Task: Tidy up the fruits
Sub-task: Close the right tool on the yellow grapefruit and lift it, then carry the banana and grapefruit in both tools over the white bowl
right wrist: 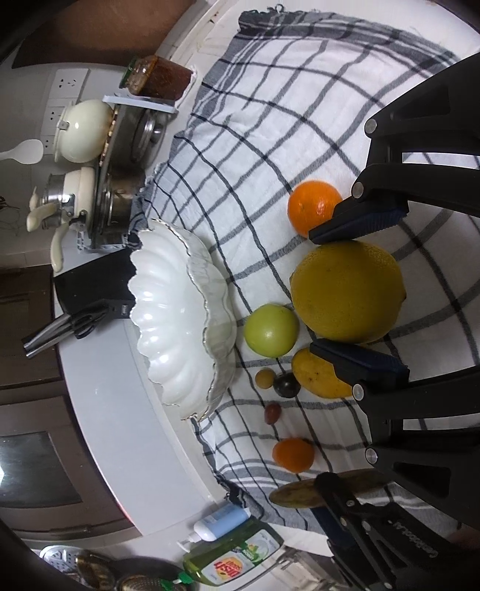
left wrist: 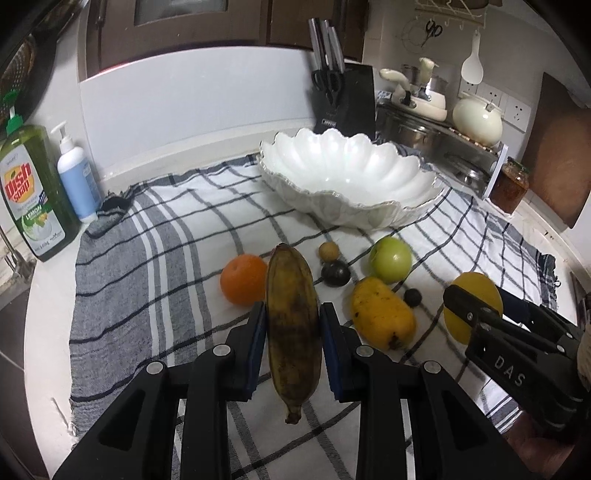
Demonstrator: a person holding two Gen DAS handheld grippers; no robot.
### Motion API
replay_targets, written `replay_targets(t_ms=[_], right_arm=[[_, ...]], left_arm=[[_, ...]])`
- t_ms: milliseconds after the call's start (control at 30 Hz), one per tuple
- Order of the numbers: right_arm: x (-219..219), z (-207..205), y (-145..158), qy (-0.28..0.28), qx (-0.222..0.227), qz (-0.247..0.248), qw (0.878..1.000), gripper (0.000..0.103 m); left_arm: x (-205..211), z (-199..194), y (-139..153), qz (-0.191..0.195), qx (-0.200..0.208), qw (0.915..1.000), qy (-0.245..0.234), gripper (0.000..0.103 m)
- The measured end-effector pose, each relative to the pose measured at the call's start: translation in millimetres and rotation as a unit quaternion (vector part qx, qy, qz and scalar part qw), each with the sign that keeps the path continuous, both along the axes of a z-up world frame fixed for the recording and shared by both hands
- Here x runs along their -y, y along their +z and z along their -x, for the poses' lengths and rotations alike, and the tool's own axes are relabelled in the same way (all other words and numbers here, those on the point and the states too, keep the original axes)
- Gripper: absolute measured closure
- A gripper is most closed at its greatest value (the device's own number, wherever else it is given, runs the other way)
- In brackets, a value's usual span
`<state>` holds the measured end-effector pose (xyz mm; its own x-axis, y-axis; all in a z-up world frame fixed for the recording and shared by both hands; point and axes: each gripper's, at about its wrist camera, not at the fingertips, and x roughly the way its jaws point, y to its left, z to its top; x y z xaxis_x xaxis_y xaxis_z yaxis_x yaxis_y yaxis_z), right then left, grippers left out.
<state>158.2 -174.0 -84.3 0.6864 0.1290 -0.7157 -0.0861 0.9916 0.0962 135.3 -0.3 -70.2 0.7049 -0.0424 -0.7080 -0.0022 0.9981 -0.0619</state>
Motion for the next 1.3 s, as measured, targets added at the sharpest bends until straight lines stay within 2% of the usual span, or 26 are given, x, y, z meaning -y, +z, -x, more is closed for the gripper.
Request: replay_targets(t_ms=[700, 1300], right_arm=[[8.9, -10.2, 53.9, -0.015, 0.055, 0.0, 0.998, 0.05], [8.7, -54.4, 90.6, -0.021, 0.107, 0.011, 0.994, 0.05]], left_arm=[[11.2, -24.5, 49.9, 0.003, 0.041, 0.9989, -0.022, 0.074], [14.3, -74.5, 82.4, 0.003, 0.071, 0.9968, -0.037, 0.074]])
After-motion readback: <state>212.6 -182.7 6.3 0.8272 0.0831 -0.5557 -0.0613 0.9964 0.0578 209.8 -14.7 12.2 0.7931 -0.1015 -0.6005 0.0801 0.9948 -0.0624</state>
